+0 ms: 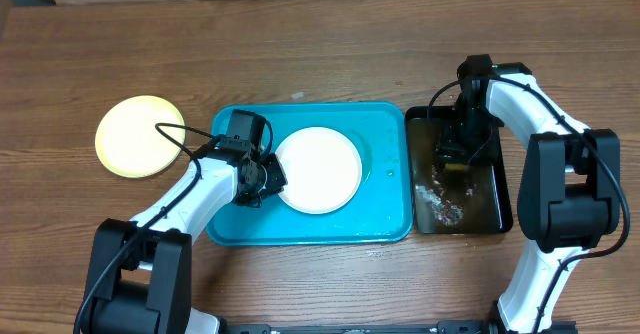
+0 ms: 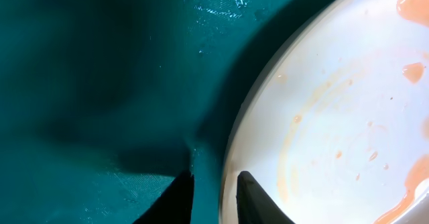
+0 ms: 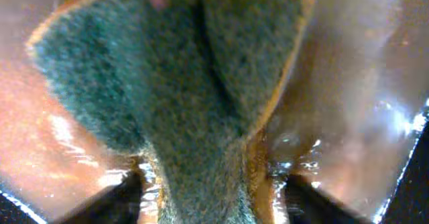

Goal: Clean dirty plates on tray and stack at the side
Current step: 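Return the sponge to the black tray and release it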

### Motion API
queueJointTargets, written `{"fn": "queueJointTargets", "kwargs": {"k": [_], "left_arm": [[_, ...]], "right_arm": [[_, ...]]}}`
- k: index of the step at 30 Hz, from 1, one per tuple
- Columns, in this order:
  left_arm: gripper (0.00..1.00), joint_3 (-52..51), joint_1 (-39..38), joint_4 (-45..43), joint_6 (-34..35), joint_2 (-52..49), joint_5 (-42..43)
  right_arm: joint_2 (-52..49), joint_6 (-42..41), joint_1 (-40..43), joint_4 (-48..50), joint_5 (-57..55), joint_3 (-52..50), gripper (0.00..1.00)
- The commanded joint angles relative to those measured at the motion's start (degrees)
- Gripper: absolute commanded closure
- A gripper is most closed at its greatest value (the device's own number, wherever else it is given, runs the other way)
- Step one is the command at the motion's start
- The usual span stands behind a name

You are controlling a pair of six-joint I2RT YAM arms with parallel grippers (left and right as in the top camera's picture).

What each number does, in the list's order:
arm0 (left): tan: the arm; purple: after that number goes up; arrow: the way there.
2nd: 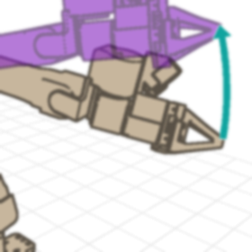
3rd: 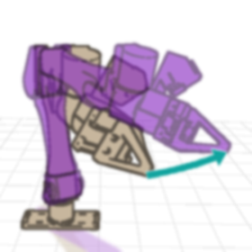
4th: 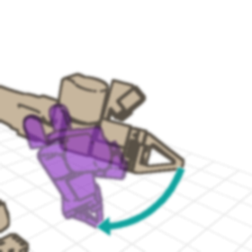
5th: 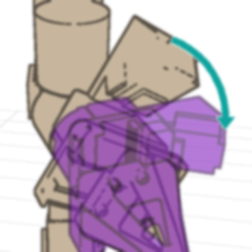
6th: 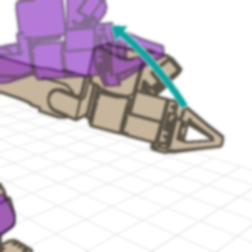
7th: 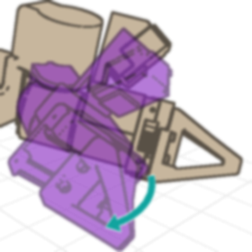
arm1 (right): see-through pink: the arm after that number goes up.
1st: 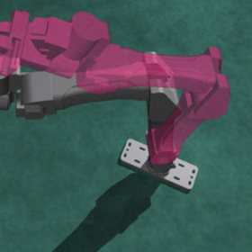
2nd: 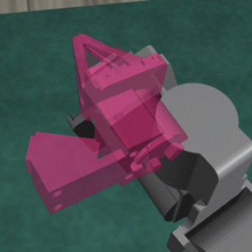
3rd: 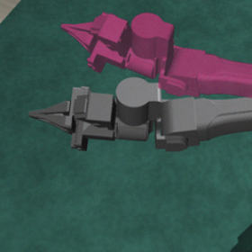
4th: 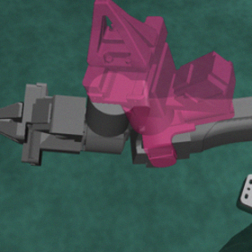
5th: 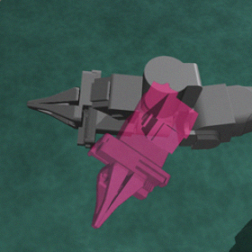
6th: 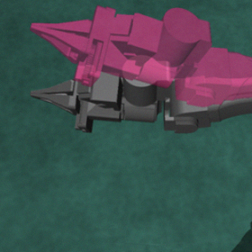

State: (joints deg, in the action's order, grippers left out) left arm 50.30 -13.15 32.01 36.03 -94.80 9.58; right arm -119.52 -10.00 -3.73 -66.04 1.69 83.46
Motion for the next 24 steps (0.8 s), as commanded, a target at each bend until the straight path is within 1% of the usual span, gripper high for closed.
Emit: {"fn": "queueJointTargets", "kwargs": {"k": [1,6,9,14,15,18,22,24], "left_arm": [[0.75,0.42,-0.37,0.07,-0.28,-0.55,-0.81],[0.75,0.42,-0.37,0.11,-0.31,-0.55,-0.83],[0.79,0.42,-0.37,0.11,-0.31,-0.55,-1.25],[0.81,0.42,-0.39,0.15,-0.28,-0.55,-1.20],[0.83,0.42,-0.37,0.35,-0.28,-0.55,-1.20],[0.92,0.42,-0.39,0.85,-1.60,-0.55,-1.14],[0.92,0.42,-0.37,0.94,-4.70,-0.55,-1.18],[0.91,0.44,-0.37,0.94,-4.85,-0.55,-1.14]], "right_arm": [[0.59,0.33,0.39,0.50,-0.72,2.12,0.24],[0.59,1.11,0.39,2.54,-0.76,5.07,0.24],[0.59,1.07,0.44,3.91,-1.60,5.05,0.24],[0.59,1.09,0.61,5.97,0.44,5.92,0.30],[0.61,1.09,0.79,5.57,0.98,6.56,0.30],[0.68,1.07,1.64,3.17,1.95,9.73,0.28],[0.70,1.07,3.26,-0.63,1.88,14.60,0.26],[0.70,1.09,4.46,-1.84,1.90,16.87,0.26]]}}
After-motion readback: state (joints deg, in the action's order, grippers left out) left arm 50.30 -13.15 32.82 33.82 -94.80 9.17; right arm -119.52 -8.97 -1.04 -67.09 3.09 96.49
